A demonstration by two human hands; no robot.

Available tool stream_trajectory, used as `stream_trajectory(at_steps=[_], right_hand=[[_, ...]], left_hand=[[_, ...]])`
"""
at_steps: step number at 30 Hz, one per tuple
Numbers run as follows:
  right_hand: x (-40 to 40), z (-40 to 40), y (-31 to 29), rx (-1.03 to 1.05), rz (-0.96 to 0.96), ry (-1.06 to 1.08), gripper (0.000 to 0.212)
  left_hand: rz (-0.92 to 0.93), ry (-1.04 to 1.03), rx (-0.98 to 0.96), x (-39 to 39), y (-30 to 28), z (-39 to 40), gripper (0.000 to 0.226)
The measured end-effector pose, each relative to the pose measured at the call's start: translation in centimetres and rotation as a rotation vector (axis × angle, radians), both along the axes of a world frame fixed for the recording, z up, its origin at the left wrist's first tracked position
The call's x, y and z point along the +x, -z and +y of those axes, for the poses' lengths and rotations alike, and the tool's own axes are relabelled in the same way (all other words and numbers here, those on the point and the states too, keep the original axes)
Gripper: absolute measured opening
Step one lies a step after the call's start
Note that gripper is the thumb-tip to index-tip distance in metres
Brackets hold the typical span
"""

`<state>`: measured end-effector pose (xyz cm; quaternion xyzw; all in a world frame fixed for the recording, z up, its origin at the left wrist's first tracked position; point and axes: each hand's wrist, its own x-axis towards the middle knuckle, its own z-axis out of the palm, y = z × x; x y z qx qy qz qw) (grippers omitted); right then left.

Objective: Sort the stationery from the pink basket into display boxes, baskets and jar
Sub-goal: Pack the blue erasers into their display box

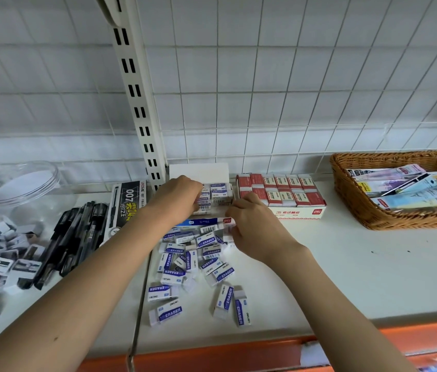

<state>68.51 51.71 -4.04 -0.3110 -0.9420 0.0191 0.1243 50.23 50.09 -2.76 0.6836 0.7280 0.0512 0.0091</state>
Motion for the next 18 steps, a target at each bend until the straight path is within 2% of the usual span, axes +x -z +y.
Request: stream_trajectory(at_steps=[3, 7, 10, 13, 18], right_hand=[[0.0, 0.2, 0.4, 0.012, 0.026, 0.014, 0.026], [0.0, 0.4, 0.7, 0.033, 0.022, 0.015, 0.023], [0.0, 0.5, 0.9, 0.057, 0.043, 0.023, 0.019], [0.1, 0.6, 1.3, 0.080, 0.071, 0.023, 0.014], [0.1, 0.9, 1.6, 0.102, 0.114, 0.002, 0.018]], left_hand=[[-0.010, 0.004, -0.038, -0.1, 0.2, 0.3, 0.009], [-0.001, 0.061, -0.115, -0.3, -0.2, 0.2, 0.020], [0.072, 0.050, -0.081, -0.3, 0.1, 0.5, 0.013], [0.061, 0.023, -0.053, -0.4, 0.5, 0.7, 0.013], [0.081, 0.057, -0.083, -0.2, 0.6, 0.9, 0.011]])
